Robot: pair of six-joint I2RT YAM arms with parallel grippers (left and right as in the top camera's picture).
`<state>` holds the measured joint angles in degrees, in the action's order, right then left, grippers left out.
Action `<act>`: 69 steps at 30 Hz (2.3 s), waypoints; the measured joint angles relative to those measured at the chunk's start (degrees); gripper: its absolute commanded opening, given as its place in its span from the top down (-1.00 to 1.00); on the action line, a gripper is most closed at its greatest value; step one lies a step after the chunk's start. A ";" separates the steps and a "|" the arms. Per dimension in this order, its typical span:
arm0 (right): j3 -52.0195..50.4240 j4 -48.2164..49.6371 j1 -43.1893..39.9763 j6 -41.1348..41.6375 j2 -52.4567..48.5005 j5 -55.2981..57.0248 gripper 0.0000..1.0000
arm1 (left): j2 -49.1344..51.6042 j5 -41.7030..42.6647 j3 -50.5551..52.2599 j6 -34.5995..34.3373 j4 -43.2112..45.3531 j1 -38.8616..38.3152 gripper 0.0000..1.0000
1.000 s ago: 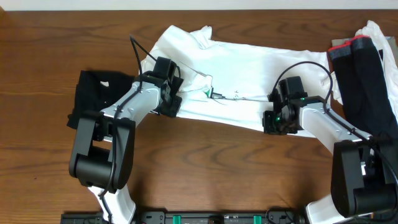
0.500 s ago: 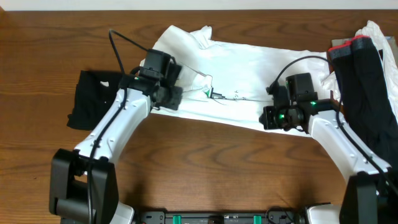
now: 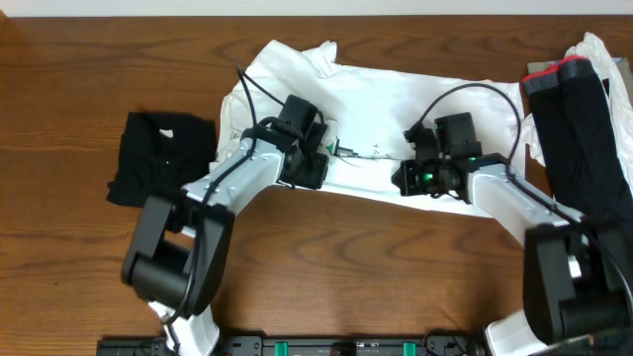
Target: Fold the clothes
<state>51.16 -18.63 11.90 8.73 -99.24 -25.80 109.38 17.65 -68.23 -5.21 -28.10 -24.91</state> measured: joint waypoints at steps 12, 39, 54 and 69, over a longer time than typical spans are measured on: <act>0.00 7.08 0.74 0.24 -5.70 0.57 0.91 | 1.73 0.04 0.00 -1.03 -0.57 0.00 0.48; 0.68 10.56 -9.99 3.19 -5.55 1.84 0.74 | 1.73 -0.50 0.00 -0.94 -1.51 -0.04 0.44; 1.09 -8.35 -13.03 1.25 7.56 -0.26 0.86 | 1.73 -1.53 -0.07 -0.79 -1.64 -0.28 0.43; 0.42 5.18 -9.14 3.48 -4.48 5.51 0.91 | 1.73 -1.57 -0.07 -0.79 -1.64 -0.28 0.43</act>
<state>51.57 -13.45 2.76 12.21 -103.72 -20.29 111.11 16.08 -68.29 -6.00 -29.74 -25.19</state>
